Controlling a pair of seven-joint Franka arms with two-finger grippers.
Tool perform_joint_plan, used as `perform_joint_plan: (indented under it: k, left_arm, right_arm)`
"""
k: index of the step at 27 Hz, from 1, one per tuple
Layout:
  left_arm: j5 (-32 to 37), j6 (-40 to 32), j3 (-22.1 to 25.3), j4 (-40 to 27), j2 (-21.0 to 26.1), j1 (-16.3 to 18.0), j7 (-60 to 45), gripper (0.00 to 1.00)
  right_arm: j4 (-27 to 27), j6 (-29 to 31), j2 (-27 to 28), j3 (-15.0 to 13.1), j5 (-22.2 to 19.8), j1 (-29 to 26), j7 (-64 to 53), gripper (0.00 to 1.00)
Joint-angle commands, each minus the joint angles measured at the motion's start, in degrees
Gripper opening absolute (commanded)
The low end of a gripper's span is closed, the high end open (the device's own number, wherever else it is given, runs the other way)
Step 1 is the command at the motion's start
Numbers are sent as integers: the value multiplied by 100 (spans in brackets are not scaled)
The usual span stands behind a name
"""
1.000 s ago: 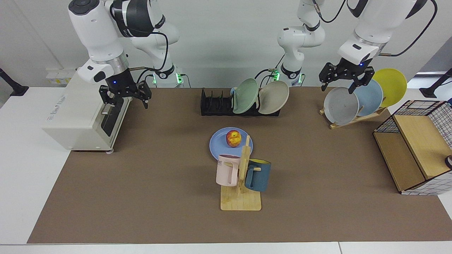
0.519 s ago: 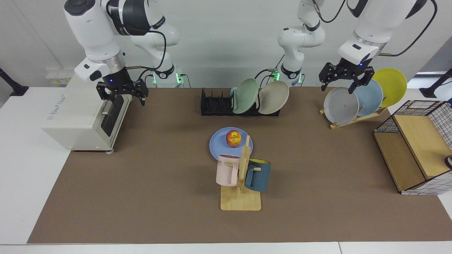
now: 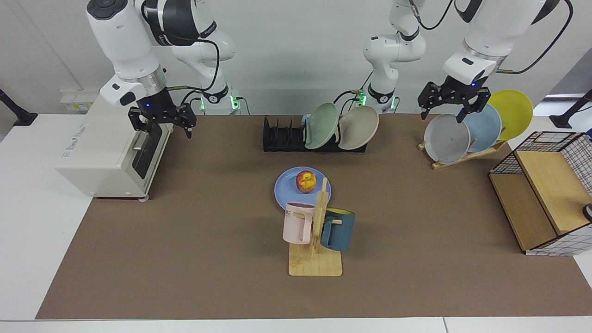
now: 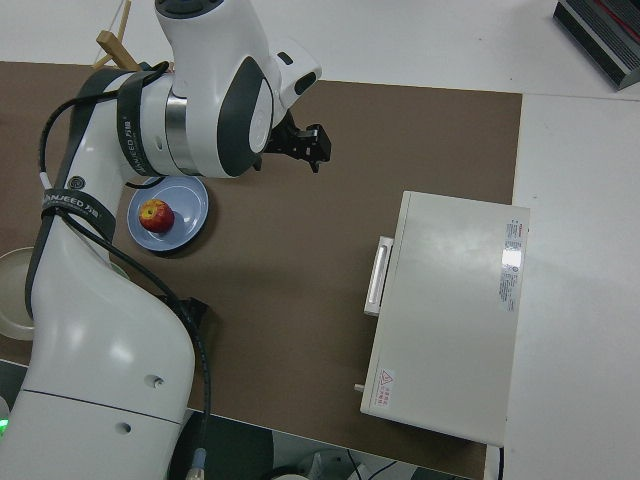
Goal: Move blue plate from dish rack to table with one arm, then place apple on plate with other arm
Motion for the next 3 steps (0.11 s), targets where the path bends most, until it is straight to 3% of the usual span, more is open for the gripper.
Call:
perform_joint_plan:
  k: [1, 3]
  left_arm:
    - [-62, 6, 104, 71, -15, -85, 4, 100]
    - [-62, 6, 104, 63, -15, -85, 4, 100]
  right_arm:
    - [-57, -135, -108, 41, 13, -105, 80, 100]
    - [-66, -188, -117, 41, 13, -123, 71, 100]
